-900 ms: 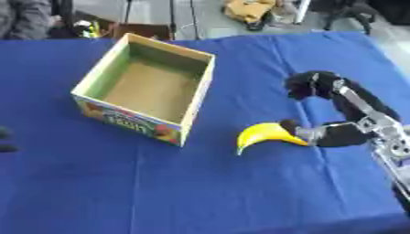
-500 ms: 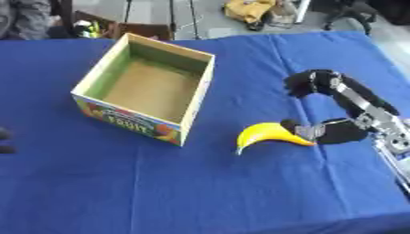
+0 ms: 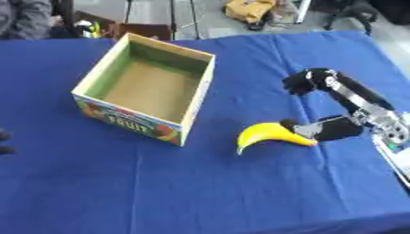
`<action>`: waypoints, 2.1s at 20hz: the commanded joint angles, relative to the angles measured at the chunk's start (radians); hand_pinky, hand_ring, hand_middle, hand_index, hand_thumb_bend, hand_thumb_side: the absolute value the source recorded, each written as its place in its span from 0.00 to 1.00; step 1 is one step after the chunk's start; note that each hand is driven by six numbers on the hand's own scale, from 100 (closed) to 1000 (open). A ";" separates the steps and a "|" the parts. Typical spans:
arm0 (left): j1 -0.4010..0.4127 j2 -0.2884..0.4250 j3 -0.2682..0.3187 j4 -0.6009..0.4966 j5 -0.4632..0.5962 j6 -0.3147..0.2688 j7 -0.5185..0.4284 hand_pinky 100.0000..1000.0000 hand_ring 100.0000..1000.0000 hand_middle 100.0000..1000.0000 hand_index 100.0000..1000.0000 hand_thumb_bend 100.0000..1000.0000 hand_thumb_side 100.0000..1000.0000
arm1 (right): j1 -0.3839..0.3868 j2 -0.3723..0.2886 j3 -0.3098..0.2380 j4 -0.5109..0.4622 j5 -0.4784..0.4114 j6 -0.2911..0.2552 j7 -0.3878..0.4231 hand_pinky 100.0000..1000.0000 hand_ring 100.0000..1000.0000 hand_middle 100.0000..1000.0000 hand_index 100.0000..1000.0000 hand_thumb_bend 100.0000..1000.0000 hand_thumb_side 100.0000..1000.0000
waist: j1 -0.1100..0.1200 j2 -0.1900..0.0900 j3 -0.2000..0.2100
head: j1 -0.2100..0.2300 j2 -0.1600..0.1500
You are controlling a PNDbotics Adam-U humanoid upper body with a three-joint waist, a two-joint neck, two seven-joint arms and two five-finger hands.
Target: Pick up objects on the table and place them in the box.
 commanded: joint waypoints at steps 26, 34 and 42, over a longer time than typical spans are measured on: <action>-0.010 0.019 0.000 -0.010 0.001 -0.004 -0.010 0.62 0.71 0.59 0.66 0.18 1.00 | -0.091 0.007 0.069 0.162 0.164 -0.042 0.042 0.67 0.68 0.67 0.79 0.30 0.12 | 0.011 -0.009 0.011 | -0.010 -0.005; -0.010 0.019 0.000 -0.011 0.001 -0.004 -0.011 0.62 0.71 0.59 0.66 0.18 1.00 | -0.107 0.016 0.081 0.206 0.199 -0.051 0.041 0.67 0.68 0.66 0.79 0.28 0.12 | 0.012 -0.009 0.014 | -0.012 -0.006; -0.009 0.018 -0.001 -0.010 0.001 -0.004 -0.011 0.62 0.71 0.59 0.66 0.18 1.00 | -0.122 0.022 0.093 0.242 0.238 -0.061 0.043 0.67 0.68 0.67 0.79 0.28 0.12 | 0.012 -0.008 0.015 | -0.013 -0.005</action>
